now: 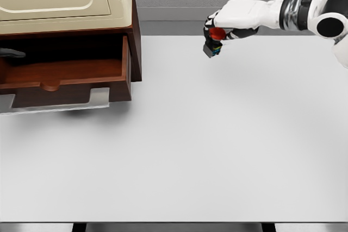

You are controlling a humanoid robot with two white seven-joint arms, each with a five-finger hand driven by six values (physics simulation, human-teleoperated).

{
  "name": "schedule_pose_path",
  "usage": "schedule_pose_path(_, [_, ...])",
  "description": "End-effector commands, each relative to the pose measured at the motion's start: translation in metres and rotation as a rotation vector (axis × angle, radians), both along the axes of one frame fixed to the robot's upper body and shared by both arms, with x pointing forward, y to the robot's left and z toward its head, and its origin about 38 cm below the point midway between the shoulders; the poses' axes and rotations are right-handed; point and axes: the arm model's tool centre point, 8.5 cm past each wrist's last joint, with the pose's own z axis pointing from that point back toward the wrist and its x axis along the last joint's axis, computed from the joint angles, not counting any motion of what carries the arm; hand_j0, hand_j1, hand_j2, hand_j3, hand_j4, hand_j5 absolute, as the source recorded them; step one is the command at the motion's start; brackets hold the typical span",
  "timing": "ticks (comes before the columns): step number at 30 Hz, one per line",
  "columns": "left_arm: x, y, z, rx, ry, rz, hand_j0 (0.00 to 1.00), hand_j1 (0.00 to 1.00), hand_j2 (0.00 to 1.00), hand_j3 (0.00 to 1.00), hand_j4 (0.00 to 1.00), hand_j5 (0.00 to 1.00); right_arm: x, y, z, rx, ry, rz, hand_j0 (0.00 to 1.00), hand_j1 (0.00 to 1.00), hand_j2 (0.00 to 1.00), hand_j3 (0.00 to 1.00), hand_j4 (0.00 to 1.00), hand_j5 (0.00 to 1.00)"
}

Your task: Open the cabinet drawer with left arm, and place a switch into the drawer with right arm

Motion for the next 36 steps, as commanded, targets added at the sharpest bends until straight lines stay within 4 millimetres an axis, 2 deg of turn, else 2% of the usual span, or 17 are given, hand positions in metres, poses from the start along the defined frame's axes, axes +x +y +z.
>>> schedule_pose_path(1, [0.0, 0.001, 0.002, -0.006, -0.001, 0.004, 1.0, 1.0, 1.0, 1.0, 1.0, 1.0, -0.005, 0.026, -0.013, 0.003, 0.036, 0.056, 0.42, 0.42, 0.42, 0.42, 0.42, 0.42])
schedule_pose_path(8, [0.0, 0.001, 0.002, -0.006, -0.001, 0.004, 1.0, 1.0, 1.0, 1.0, 1.0, 1.0, -0.007, 0.063, 0.003, 0.012, 0.013, 0.128, 0.42, 0.42, 0.42, 0.42, 0.42, 0.42])
schedule_pose_path(15, [0.0, 0.001, 0.001, -0.006, 0.001, 0.004, 1.0, 1.0, 1.0, 1.0, 1.0, 1.0, -0.015, 0.11, 0.021, 0.001, 0.0, 0.232, 0.42, 0.42, 0.42, 0.42, 0.42, 0.42])
schedule_pose_path(22, [0.0, 0.001, 0.001, -0.006, 0.001, 0.004, 1.0, 1.0, 1.0, 1.0, 1.0, 1.0, -0.022, 0.141, 0.034, -0.011, -0.018, 0.298, 0.42, 0.42, 0.42, 0.42, 0.42, 0.42])
schedule_pose_path(29, [0.0, 0.001, 0.002, -0.006, -0.001, 0.004, 1.0, 1.0, 1.0, 1.0, 1.0, 1.0, -0.03, 0.166, 0.062, 0.001, -0.053, 0.354, 0.42, 0.42, 0.42, 0.42, 0.42, 0.42])
schedule_pose_path(32, [0.0, 0.001, 0.002, -0.006, -0.001, 0.004, 1.0, 1.0, 1.0, 1.0, 1.0, 1.0, -0.034, 0.174, 0.08, 0.002, -0.074, 0.377, 0.42, 0.42, 0.42, 0.42, 0.42, 0.42])
schedule_pose_path(34, [0.0, 0.001, 0.002, -0.006, -0.001, 0.006, 1.0, 1.0, 1.0, 1.0, 1.0, 1.0, -0.04, 0.19, 0.082, 0.004, -0.077, 0.408, 0.42, 0.42, 0.42, 0.42, 0.42, 0.42])
schedule_pose_path(36, [0.0, 0.001, 0.002, -0.006, -0.001, 0.006, 1.0, 1.0, 1.0, 1.0, 1.0, 1.0, -0.045, 0.204, 0.072, -0.019, -0.061, 0.435, 0.42, 0.42, 0.42, 0.42, 0.42, 0.42])
